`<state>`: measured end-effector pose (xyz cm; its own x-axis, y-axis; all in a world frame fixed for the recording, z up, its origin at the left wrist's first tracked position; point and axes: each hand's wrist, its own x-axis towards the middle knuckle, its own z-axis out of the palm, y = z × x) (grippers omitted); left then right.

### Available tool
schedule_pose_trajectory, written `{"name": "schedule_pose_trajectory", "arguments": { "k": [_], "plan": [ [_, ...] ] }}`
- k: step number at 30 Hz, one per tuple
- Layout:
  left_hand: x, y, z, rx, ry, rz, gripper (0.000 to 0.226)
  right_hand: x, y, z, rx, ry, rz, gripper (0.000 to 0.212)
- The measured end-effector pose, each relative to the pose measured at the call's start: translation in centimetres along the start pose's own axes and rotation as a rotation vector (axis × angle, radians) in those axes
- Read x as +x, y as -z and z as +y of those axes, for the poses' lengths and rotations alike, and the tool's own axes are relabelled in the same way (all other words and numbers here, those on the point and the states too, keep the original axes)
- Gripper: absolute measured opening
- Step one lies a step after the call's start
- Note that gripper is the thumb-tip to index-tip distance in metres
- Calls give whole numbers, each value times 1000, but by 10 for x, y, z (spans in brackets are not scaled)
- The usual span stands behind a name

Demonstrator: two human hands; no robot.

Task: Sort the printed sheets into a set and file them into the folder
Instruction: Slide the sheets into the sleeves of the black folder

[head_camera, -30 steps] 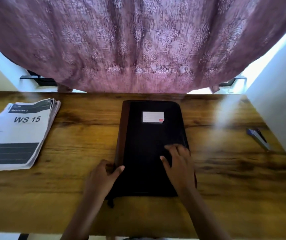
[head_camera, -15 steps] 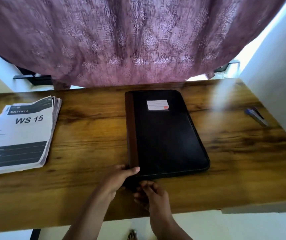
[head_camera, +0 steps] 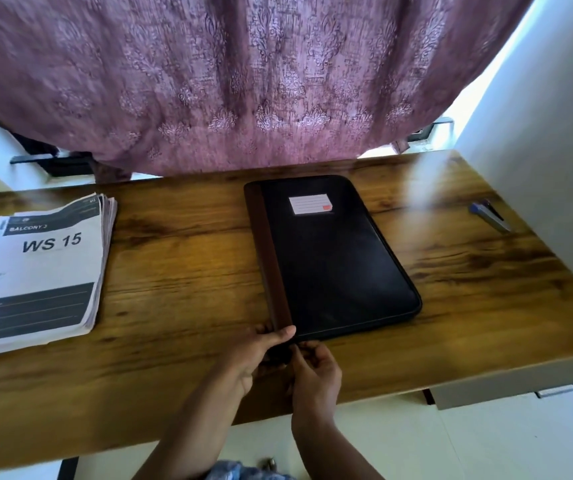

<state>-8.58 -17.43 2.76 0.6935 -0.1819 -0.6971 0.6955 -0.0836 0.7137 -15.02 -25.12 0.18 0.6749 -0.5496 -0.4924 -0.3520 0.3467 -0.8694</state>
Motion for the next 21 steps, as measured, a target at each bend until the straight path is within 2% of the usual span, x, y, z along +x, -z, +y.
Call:
{"name": "schedule_pose_trajectory", "arguments": {
  "k": [2,7,13,16,18,20,21],
  "plan": [
    [-1,-3,-3,-45,0,12,49,3,1,1,-53,16,30,16],
    [-1,-9,-13,-41,-6,95,21,17,20,-2,-87,32,136,14],
    [-4,13,-12,7,-39,89,20,44,48,-15,-172,80,308,8],
    [-4,36,-12,30,-32,100,26,56,65,-27,-261,133,344,3],
    [-8,48,-13,82,-15,121,26,62,71,-27,-366,174,355,2],
    [-13,55,-10,204,-2,161,19,63,73,-22,-626,263,371,12],
    [-15,59,-7,344,-3,183,22,62,73,-19,-752,311,380,14]
  ]
}}
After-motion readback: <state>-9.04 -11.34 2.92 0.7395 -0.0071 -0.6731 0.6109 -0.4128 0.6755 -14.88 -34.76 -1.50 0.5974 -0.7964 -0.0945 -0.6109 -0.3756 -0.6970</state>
